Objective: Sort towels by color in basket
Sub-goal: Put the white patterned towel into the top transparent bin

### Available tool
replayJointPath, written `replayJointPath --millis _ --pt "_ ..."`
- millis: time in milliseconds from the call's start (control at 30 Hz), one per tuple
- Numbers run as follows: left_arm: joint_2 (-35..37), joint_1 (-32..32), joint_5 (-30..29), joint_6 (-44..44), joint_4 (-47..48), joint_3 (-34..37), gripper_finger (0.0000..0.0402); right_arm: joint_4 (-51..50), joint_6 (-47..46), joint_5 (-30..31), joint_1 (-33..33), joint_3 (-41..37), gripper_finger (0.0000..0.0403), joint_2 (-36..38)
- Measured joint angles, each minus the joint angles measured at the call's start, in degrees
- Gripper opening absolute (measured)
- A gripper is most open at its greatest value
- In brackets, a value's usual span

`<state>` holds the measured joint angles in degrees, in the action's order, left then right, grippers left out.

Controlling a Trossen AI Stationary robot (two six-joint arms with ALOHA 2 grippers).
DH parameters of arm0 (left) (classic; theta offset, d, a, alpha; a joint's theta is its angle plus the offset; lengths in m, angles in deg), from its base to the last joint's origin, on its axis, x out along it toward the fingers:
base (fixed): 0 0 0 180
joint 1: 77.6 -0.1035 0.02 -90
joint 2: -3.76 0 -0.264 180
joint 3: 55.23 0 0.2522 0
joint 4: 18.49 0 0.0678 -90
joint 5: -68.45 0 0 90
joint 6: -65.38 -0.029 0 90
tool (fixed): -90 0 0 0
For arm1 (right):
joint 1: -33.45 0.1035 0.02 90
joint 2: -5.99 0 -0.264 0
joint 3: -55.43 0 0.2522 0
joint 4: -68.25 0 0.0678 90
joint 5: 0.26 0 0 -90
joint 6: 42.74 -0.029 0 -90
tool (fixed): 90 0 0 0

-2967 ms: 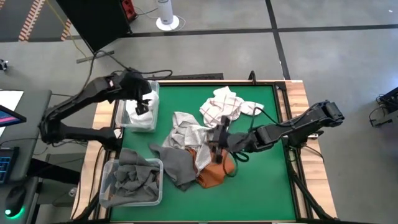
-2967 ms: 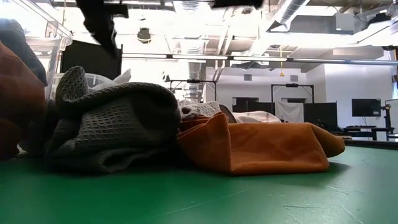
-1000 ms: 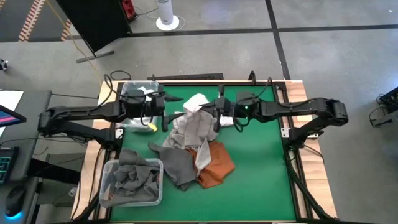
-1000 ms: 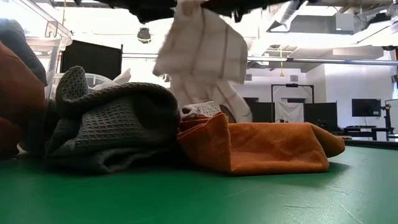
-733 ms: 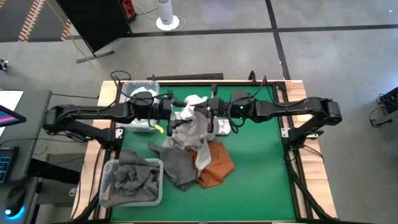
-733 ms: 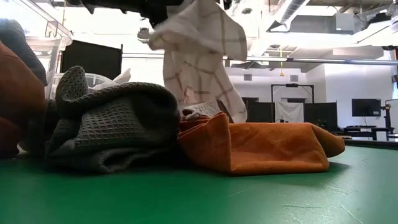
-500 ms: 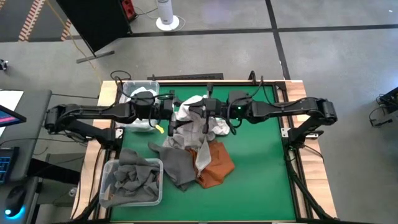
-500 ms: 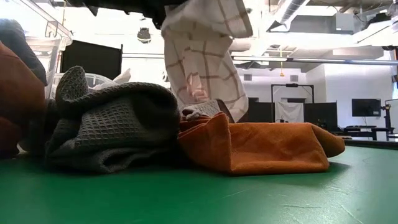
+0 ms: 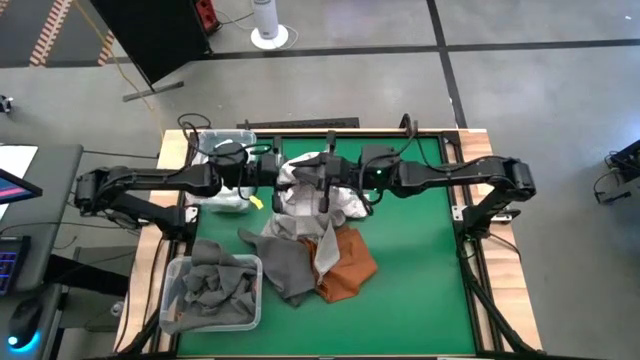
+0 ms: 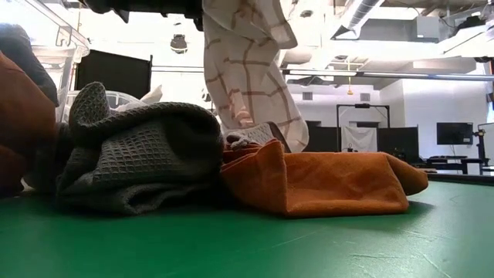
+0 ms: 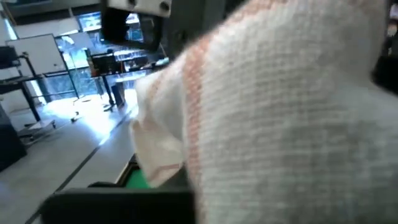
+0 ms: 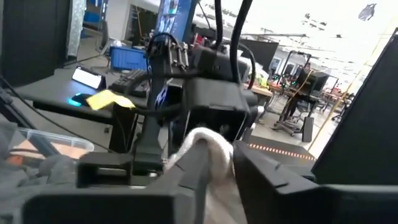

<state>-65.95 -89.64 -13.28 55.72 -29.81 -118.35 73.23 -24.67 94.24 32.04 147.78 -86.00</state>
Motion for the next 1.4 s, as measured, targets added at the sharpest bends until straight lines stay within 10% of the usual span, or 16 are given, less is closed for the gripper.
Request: replayJointPath --millis 367,733,1400 --pt "8.4 -4.5 -1.0 -0.1 3.8 0.0 0.0008 -16.9 -4.9 4.3 0.0 0.0 0.0232 11.7" --pt "17.4 -16.2 -7.4 -1.3 26.8 -10.5 0.0008 -37.8 -15.4 16.9 1.8 -2.4 0.0244 15.0" --pt "21.8 -16.3 -43.0 -16.0 48.4 -28.7 0.0018 -29.6 -29.8 26.7 8.2 -22.7 0.0244 14.9"
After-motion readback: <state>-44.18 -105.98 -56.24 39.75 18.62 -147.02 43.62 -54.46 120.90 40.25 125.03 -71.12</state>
